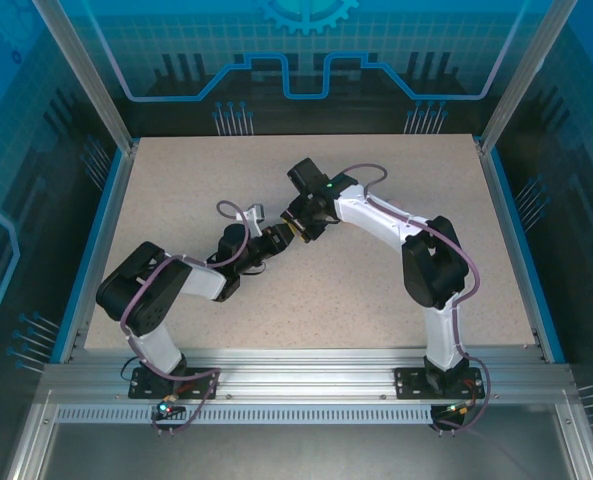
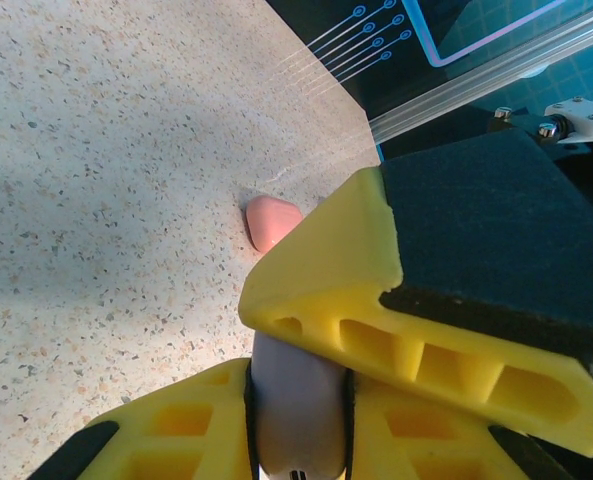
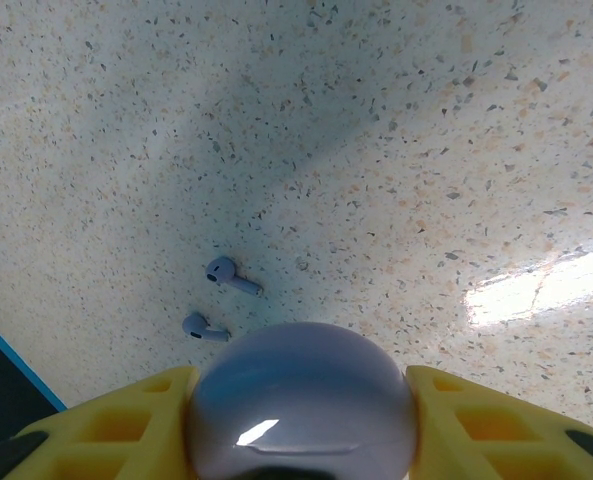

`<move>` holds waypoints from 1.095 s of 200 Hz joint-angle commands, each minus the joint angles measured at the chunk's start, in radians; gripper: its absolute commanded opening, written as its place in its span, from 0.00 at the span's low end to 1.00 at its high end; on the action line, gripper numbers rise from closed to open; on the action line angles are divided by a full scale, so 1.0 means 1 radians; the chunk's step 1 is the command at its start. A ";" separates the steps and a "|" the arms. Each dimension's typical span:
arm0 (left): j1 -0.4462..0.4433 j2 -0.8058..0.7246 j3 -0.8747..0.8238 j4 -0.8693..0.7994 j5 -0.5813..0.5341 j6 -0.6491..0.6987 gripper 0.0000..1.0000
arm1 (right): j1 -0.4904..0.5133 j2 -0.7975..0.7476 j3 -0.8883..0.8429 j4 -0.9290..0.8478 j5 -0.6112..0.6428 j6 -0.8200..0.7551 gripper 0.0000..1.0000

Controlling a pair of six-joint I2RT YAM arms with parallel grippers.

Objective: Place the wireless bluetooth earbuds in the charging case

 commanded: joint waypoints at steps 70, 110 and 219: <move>-0.003 -0.016 0.015 -0.016 0.020 0.010 0.06 | -0.059 -0.076 0.022 0.004 0.012 -0.043 0.80; 0.001 -0.088 0.044 -0.160 0.112 0.082 0.00 | -0.151 -0.185 -0.018 -0.046 0.076 -0.259 0.81; 0.137 -0.241 0.196 -0.540 0.536 0.296 0.00 | -0.263 -0.676 -0.764 0.747 -0.397 -0.890 0.81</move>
